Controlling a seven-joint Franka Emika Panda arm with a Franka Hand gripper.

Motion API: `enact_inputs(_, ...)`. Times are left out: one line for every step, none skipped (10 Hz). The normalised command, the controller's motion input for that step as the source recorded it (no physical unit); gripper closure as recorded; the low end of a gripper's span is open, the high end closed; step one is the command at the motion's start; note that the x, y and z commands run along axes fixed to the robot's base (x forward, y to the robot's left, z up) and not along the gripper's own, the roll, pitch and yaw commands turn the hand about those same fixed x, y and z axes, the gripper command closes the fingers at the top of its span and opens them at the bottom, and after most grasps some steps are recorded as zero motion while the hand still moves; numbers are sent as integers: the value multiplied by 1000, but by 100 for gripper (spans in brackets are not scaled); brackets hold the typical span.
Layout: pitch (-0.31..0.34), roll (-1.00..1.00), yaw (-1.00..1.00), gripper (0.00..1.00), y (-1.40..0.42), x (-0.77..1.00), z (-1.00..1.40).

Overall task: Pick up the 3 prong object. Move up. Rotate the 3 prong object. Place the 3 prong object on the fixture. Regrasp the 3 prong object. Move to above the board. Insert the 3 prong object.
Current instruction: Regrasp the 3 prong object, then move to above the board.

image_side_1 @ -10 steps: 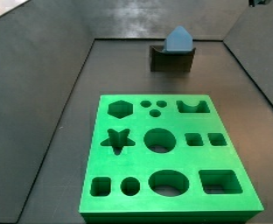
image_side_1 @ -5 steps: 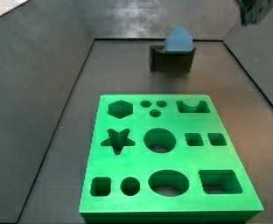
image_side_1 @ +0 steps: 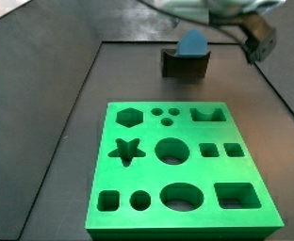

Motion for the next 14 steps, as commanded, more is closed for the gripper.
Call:
enact_inputs(-84, 53, -42, 0, 19, 90, -1000)
enact_inputs(-55, 55, -48, 0, 13, 85, -903)
enact_inputs(-37, 54, -50, 0, 6, 81, -741)
enact_inputs(-5, 52, -41, 0, 2, 72, -529)
enact_inputs(11, 49, -30, 0, -1, 74, -375)
enact_inputs(34, 54, -11, 0, -5, 77, -175)
enact_inputs(0, 0, 0, 100, 0, 0, 0)
enact_inputs(139, 345, 240, 100, 252, 23, 1000)
enact_inputs(138, 344, 240, 100, 251, 24, 1000)
enact_inputs(73, 206, 218, 100, 216, 29, 1000)
enact_inputs(35, 126, 204, 100, 199, 31, 1000)
enact_inputs(3, 66, 185, 100, 188, 31, 1000)
enact_inputs(-35, 13, 152, 100, 170, 27, 1000)
enact_inputs(-53, -8, 123, 100, 151, 23, 1000)
